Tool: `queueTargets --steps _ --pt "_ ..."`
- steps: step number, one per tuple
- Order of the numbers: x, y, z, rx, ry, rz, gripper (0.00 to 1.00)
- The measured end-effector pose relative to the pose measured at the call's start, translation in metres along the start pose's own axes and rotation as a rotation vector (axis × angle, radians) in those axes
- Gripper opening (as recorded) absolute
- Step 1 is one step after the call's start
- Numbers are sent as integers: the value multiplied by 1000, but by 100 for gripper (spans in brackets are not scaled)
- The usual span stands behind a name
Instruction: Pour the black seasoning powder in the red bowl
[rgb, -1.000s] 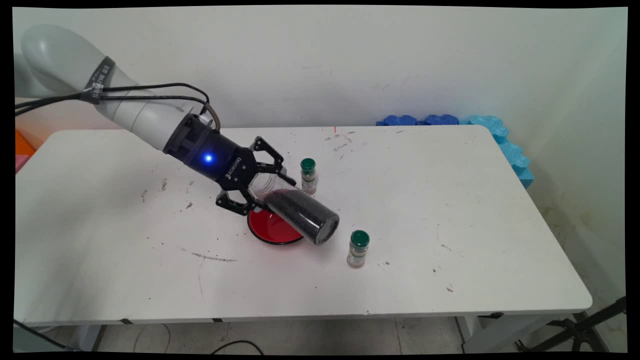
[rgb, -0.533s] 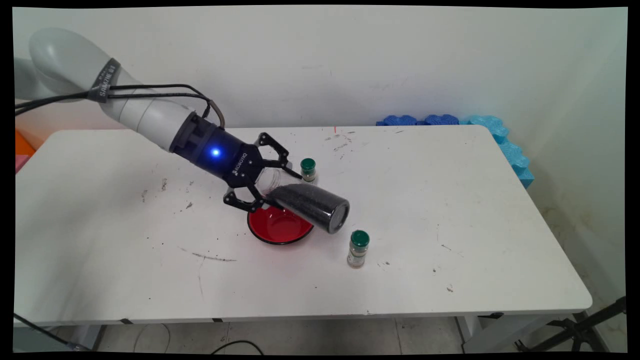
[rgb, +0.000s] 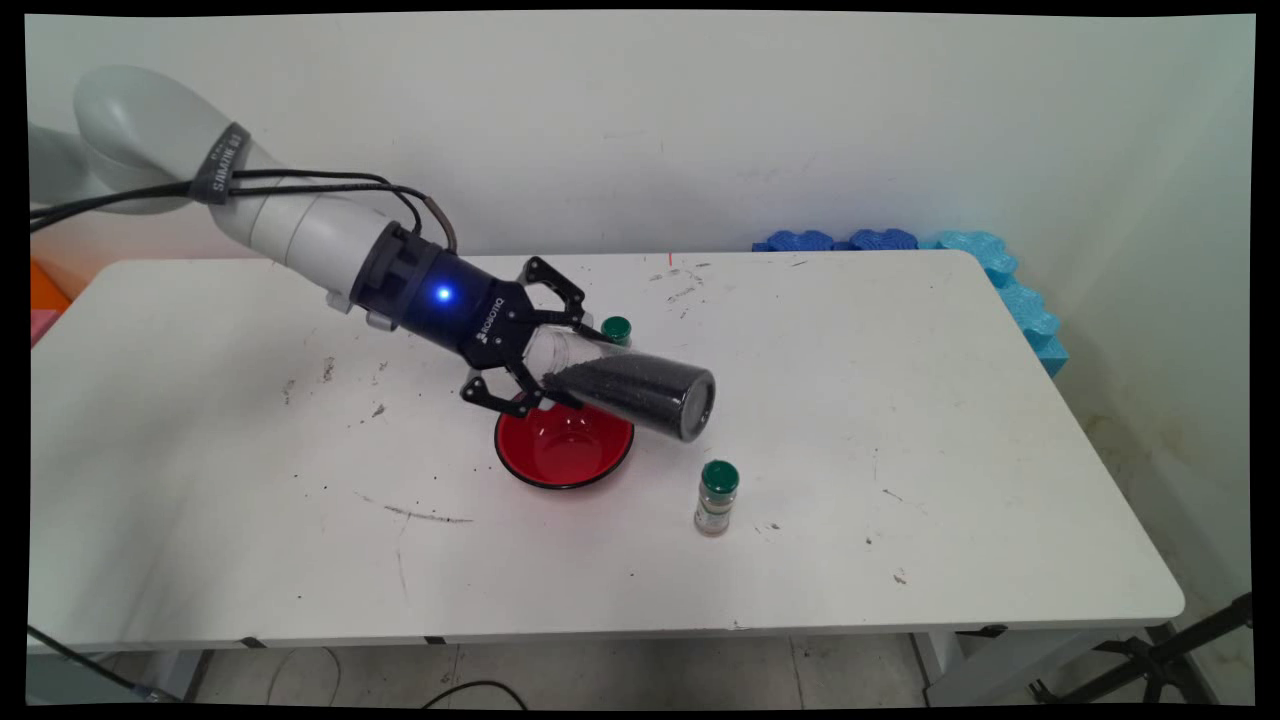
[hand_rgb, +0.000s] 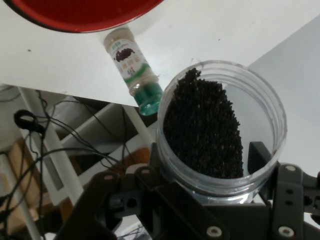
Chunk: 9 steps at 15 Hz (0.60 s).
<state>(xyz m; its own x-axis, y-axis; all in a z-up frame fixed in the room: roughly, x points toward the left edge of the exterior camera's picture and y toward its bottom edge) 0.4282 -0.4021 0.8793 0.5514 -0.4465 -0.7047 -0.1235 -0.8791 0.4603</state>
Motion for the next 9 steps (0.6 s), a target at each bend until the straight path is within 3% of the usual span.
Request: queueTargets --steps 9 --pt "4 -1 4 -33 -24 -118 0"
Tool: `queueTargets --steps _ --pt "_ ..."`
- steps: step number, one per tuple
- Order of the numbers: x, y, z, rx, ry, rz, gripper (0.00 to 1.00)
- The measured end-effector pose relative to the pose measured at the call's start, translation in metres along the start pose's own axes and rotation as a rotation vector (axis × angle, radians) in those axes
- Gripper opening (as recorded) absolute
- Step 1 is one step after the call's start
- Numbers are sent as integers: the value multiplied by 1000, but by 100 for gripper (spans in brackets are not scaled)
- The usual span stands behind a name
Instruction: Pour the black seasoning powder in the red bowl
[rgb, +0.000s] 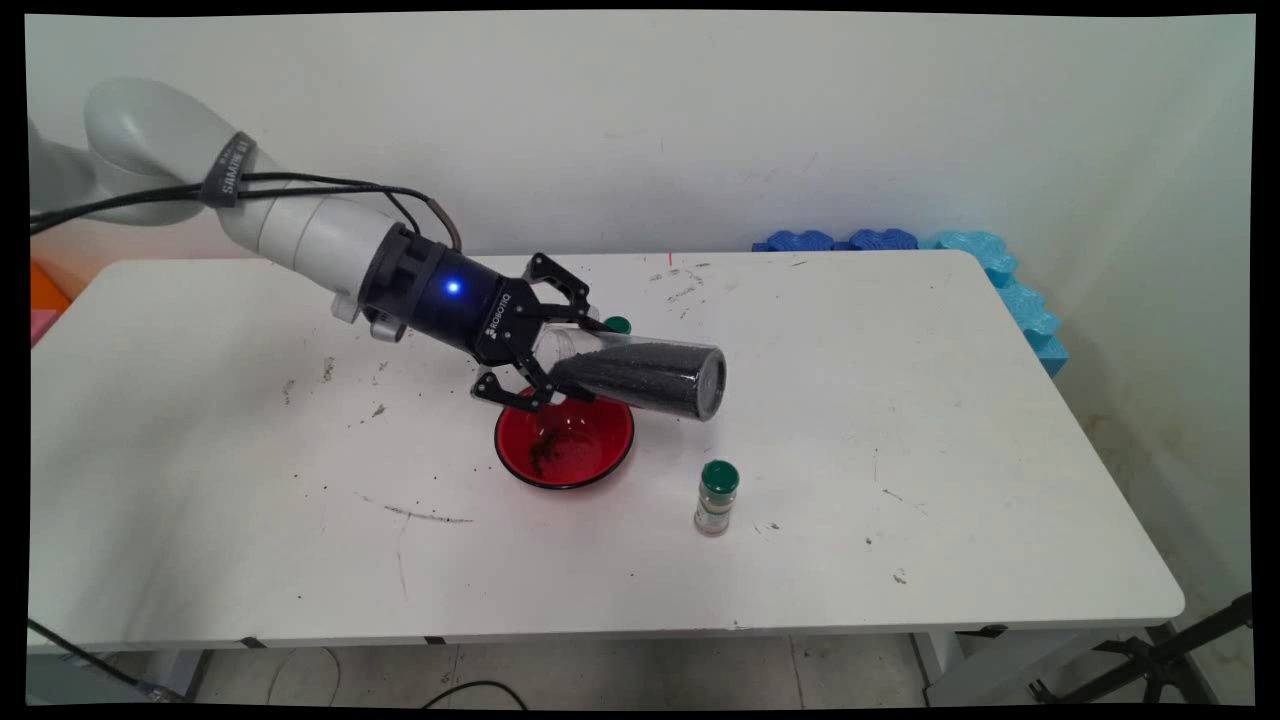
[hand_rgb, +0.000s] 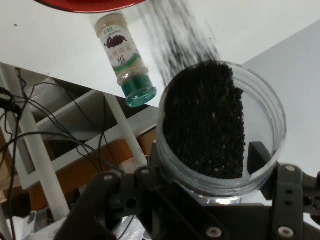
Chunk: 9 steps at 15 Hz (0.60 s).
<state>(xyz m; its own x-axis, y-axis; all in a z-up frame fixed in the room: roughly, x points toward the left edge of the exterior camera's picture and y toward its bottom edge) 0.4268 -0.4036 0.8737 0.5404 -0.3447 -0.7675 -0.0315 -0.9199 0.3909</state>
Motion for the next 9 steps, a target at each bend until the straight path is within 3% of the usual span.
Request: queueTargets --steps 9 --pt "2 -2 -1 -17 -12 -46 0"
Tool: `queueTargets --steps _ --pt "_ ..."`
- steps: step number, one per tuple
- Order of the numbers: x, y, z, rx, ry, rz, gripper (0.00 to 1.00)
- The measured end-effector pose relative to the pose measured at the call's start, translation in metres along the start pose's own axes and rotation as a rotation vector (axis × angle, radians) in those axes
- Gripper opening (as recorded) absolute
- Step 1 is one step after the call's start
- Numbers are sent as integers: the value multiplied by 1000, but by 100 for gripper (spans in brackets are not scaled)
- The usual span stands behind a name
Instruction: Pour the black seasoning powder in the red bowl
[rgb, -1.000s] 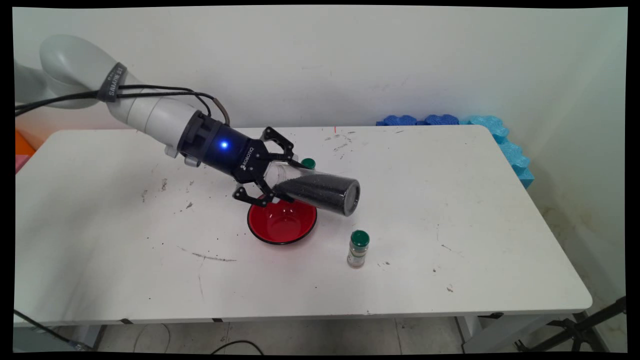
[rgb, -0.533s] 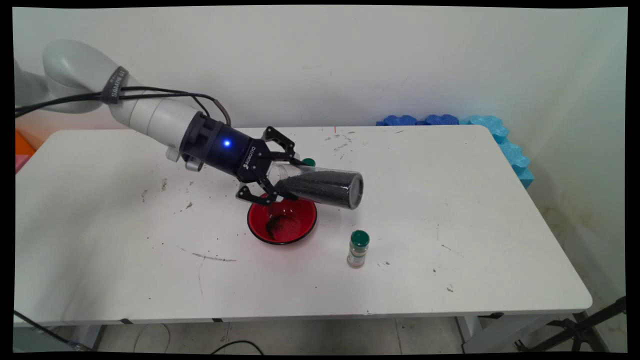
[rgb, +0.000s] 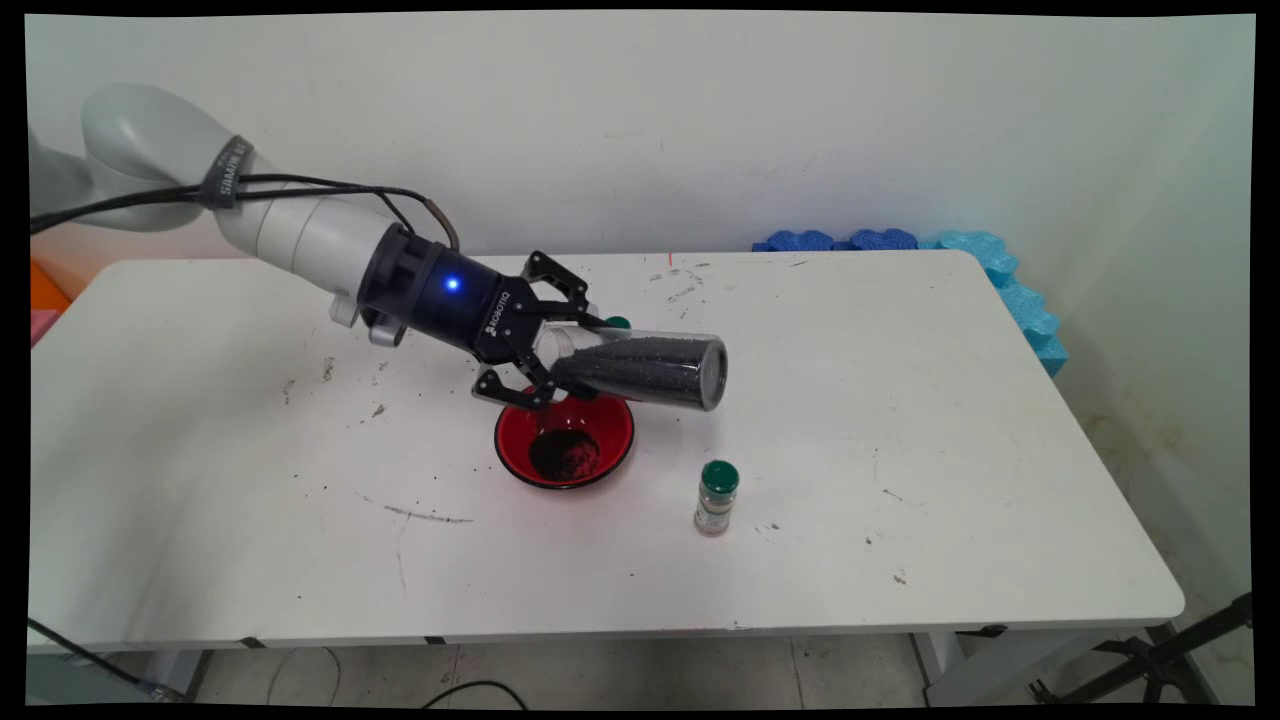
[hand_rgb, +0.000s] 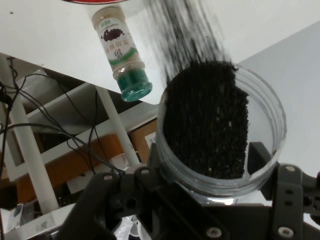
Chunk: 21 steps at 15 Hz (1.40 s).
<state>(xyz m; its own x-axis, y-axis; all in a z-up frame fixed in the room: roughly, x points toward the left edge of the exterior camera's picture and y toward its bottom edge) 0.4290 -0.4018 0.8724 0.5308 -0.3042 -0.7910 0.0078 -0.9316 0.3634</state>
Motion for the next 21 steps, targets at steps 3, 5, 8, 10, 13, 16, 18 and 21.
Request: queueTargets --steps 3,5,8,10,13,16,18,21 --pt "-1 0 0 -8 -6 -14 0" --pt "-2 0 -1 -16 -12 -21 0" --pt "-2 0 -1 -22 -18 -28 0" --pt "-2 0 -1 -25 -22 -32 0" --pt "-3 0 -1 -34 -29 -40 0" --pt "-4 0 0 -41 -35 -47 0" --pt "-4 0 0 -45 -39 -51 0" --pt "-4 0 0 -50 -42 -51 0"
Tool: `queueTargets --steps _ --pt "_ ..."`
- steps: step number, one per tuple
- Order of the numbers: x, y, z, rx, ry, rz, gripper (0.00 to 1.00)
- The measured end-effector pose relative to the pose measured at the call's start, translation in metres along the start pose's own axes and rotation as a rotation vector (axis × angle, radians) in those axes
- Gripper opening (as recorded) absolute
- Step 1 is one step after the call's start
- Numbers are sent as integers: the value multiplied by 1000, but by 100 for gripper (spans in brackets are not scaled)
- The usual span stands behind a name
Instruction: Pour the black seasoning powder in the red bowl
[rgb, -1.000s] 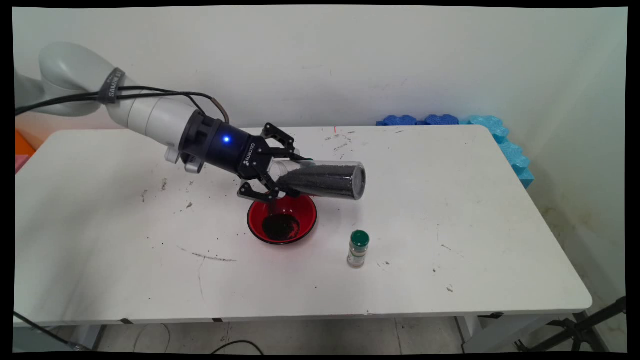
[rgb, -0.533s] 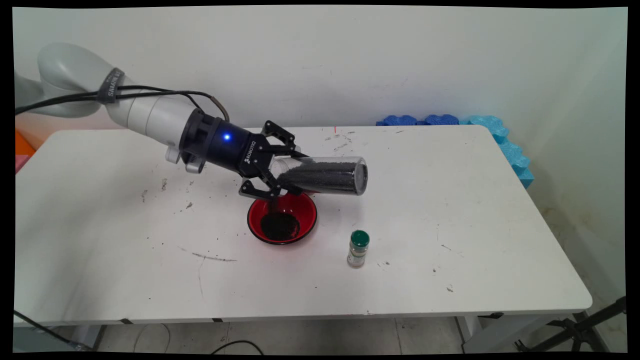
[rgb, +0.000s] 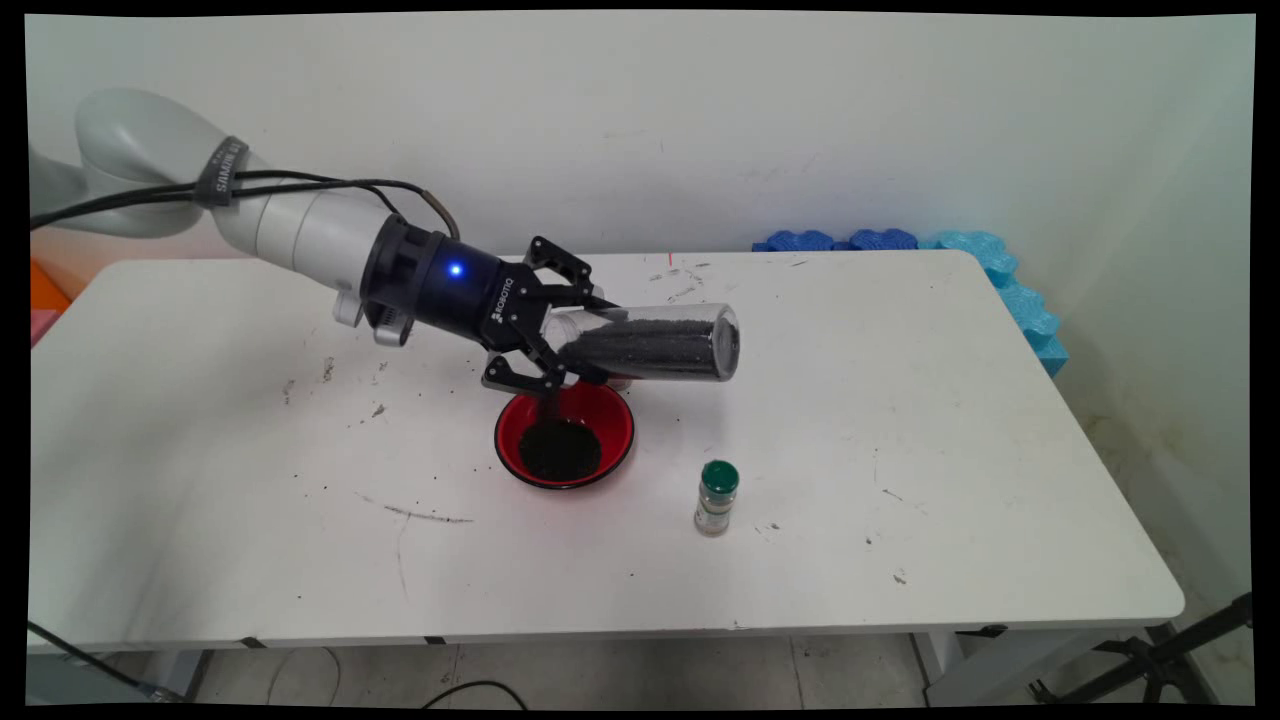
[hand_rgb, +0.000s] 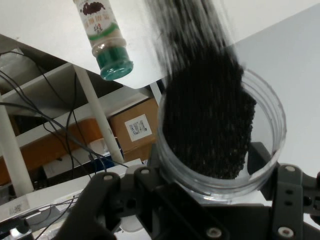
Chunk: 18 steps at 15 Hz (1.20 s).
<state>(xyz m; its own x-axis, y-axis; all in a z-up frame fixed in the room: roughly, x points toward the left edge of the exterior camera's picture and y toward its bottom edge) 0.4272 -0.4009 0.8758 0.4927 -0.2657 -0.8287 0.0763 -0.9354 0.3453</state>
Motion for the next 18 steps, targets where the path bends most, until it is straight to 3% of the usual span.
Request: queueTargets --steps 9,18 --pt "3 2 -2 20 16 148 0" --pt "2 5 -6 73 26 415 0"
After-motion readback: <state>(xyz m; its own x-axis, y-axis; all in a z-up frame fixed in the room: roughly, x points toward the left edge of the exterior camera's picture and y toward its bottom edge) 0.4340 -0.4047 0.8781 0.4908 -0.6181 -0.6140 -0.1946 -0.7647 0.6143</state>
